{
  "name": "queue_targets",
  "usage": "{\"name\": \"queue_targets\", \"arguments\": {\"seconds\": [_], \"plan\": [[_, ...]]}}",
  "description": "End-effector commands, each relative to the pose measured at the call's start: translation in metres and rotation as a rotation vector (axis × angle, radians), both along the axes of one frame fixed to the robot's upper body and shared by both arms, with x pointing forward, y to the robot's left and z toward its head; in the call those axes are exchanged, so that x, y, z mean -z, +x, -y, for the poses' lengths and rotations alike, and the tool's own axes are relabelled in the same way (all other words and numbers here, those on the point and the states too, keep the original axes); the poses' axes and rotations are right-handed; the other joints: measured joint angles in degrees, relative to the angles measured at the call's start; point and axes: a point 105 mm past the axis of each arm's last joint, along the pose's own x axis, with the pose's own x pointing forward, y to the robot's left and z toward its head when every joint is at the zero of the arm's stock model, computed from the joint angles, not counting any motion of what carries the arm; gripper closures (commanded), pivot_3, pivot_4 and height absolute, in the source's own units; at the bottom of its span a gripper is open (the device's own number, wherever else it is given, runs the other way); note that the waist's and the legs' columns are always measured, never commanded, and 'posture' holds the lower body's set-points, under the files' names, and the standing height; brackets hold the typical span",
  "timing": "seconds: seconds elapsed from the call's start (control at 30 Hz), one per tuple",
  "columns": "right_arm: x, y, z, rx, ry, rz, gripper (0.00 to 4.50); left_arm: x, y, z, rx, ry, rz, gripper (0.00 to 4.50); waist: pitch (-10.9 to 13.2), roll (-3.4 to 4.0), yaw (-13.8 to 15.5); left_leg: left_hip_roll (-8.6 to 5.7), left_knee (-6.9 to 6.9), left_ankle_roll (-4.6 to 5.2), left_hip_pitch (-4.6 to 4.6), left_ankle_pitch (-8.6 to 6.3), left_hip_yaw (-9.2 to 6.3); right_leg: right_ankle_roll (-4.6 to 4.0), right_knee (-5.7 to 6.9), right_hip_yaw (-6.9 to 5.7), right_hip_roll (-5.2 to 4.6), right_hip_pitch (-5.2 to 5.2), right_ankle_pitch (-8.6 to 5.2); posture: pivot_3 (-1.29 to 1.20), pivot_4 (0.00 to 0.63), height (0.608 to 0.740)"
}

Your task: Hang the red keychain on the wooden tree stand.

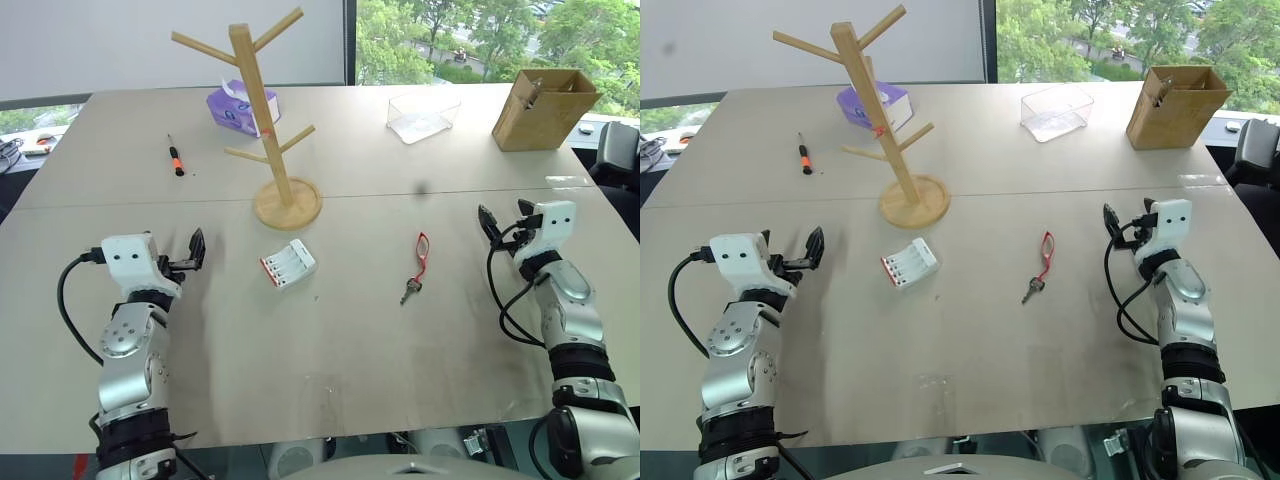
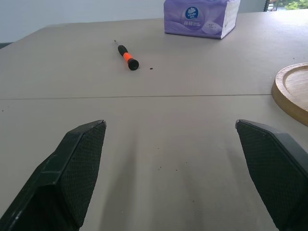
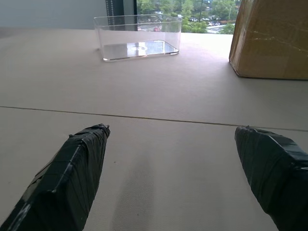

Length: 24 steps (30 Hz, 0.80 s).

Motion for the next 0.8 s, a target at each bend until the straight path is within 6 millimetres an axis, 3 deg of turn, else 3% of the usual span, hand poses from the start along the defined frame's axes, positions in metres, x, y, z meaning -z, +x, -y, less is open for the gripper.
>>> {"name": "queue_targets", "arguments": {"seconds": [0.03, 0.7, 0.8], "plan": [[-0.019, 0.001, 0.006, 0.008, -0.008, 0.070, 0.00, -0.016, 0.001, 0.004, 0.012, 0.032, 0.051, 0.05, 0.00, 0.00, 0.00, 0.00, 0.00, 0.00, 0.00, 0.00, 0.00, 0.00, 0.00, 0.00, 0.00, 0.00, 0.00, 0.00, 0.150, 0.740], [-0.018, -0.002, 0.008, -0.002, -0.004, 0.069, 0.00, -0.019, 0.005, 0.009, 0.026, 0.029, 0.061, 0.05, 0.00, 0.00, 0.00, 0.00, 0.00, 0.00, 0.00, 0.00, 0.00, 0.00, 0.00, 0.00, 0.00, 0.00, 0.00, 0.00, 0.150, 0.740], [-0.018, -0.013, -0.012, -0.183, -0.042, 0.083, 0.00, -0.019, 0.006, 0.009, 0.030, 0.029, 0.060, 0.05, 0.00, 0.00, 0.12, 0.00, 0.00, 0.00, 0.00, 0.00, 0.00, 0.00, 0.00, 0.00, 0.00, 0.00, 0.00, 0.00, 0.150, 0.740]]}}
